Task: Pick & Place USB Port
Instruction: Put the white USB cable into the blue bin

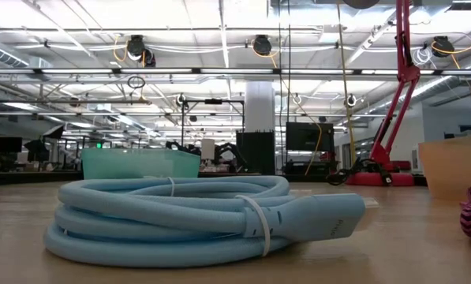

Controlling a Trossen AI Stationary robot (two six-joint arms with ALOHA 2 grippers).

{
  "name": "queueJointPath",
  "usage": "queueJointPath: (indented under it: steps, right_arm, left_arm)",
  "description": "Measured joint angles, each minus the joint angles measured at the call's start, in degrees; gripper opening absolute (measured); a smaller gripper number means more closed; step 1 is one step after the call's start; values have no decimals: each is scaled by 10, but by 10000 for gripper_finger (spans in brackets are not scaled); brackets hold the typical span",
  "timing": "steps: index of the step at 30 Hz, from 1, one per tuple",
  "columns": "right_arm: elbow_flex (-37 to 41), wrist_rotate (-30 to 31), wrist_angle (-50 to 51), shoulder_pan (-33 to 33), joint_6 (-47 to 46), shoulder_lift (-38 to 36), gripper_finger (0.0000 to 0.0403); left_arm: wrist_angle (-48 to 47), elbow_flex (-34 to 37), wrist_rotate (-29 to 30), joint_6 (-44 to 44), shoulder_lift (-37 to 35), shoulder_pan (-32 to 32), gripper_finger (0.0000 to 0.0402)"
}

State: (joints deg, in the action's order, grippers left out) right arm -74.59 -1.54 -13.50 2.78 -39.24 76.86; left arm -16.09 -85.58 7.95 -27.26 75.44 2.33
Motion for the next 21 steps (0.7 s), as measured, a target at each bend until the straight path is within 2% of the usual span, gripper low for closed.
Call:
queueJointPath:
  steps: [4,10,16,21]
  right_arm:
    - [0,3,-2,-1,5,0,0]
    - [0,16,-25,-1,12,0,1]
    - [0,17,-25,-5,10,0,1]
    - [0,18,-23,-5,11,0,1]
  left_arm:
    - [29,0,-77,-14,0,-28,101]
    - [21,0,-138,-31,14,-47,180]
    - [61,0,-144,-30,35,-42,254]
    - [78,0,-135,-28,40,-44,263]
